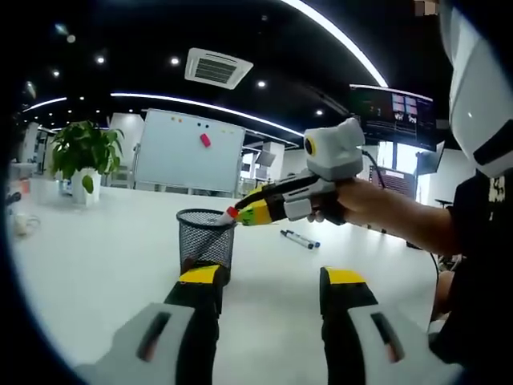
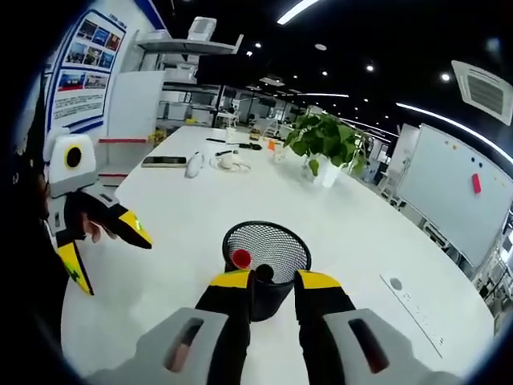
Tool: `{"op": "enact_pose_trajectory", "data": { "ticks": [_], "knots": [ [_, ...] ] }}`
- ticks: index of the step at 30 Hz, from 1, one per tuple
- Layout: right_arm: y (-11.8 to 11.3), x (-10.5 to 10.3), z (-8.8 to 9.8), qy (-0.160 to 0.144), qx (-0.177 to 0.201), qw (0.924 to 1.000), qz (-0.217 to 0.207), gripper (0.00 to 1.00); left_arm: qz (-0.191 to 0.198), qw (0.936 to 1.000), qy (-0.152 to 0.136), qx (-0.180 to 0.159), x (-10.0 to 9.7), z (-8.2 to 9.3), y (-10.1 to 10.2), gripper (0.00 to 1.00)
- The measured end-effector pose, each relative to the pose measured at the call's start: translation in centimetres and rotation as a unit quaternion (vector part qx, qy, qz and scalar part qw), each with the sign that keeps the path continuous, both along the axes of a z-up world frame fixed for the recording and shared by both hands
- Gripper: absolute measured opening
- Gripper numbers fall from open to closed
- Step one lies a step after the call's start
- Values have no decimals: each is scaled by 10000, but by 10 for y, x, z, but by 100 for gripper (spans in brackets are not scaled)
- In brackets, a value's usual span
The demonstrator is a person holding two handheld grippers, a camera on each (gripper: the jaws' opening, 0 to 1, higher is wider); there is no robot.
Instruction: Pick up the whiteboard markers from the pen holder and place them facing the whiteboard neatly
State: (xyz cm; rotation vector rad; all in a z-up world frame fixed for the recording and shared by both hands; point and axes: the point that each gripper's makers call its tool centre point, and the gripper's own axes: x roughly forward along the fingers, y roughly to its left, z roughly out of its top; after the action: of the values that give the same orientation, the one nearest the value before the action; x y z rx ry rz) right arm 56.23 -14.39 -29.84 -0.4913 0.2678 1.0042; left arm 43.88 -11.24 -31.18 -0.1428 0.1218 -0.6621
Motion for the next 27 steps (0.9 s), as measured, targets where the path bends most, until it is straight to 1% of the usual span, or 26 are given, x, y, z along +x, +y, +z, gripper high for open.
{"op": "enact_pose_trajectory", "data": {
  "ticks": [4,9,14,19,22,27],
  "knots": [
    [3,-2,-2,120,41,9999,26,22,18,10000,-7,-12,0,1,2,50],
    [5,1,-2,180,51,9998,-2,22,33,10000,15,-16,-1,-1,3,50],
    [6,2,-4,378,131,9992,-67,20,41,10000,11,-41,-1,-1,4,50],
    [6,2,-4,444,176,9988,-94,19,26,10000,28,-39,0,-2,4,50],
    [5,3,-4,487,164,9986,-145,17,27,10000,28,-34,0,-3,4,50],
    [5,1,-5,656,280,9973,-150,17,1,10000,36,-67,-1,-2,3,50]
  ]
}}
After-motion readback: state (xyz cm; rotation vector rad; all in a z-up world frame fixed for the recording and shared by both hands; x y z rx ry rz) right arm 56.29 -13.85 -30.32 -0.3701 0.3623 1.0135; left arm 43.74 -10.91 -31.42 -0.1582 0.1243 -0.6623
